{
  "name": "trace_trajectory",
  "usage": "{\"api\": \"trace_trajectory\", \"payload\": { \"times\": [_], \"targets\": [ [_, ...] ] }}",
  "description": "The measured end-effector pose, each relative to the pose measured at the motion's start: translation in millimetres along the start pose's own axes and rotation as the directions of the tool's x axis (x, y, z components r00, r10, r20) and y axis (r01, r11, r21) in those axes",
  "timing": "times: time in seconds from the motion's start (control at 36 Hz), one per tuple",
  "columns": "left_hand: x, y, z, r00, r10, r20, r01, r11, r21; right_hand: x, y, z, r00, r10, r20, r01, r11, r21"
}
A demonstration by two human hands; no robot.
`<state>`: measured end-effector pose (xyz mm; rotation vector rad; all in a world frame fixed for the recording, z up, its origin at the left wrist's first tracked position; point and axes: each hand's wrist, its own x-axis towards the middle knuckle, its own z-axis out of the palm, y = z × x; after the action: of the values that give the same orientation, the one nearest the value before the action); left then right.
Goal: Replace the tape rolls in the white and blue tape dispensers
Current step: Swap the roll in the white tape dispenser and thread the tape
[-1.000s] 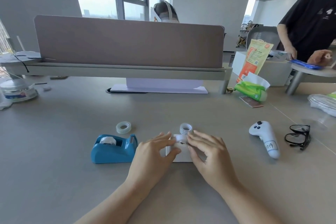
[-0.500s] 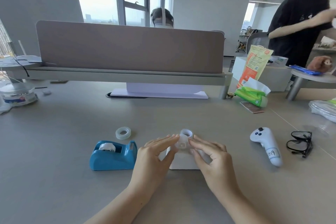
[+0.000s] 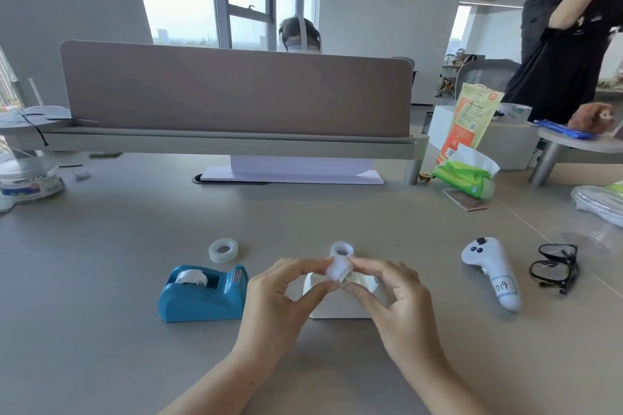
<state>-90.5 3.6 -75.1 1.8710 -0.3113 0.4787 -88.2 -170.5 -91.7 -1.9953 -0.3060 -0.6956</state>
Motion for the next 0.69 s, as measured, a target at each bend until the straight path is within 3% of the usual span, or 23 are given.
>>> {"api": "trace_trajectory", "payload": {
  "times": [0.53, 0.69],
  "targets": [
    [-0.4, 8.6, 0.6, 0.975, -0.188, 0.119, 0.210, 0.954, -0.213, -0.9, -3.6, -3.3, 0.987, -0.141, -0.072, 0.134, 0.985, -0.105],
    [1.9, 9.4, -0.9, 0.978, -0.173, 0.116, 0.199, 0.941, -0.275, -1.2, -4.7, -4.5, 0.974, -0.208, -0.093, 0.196, 0.973, -0.125]
  ]
}}
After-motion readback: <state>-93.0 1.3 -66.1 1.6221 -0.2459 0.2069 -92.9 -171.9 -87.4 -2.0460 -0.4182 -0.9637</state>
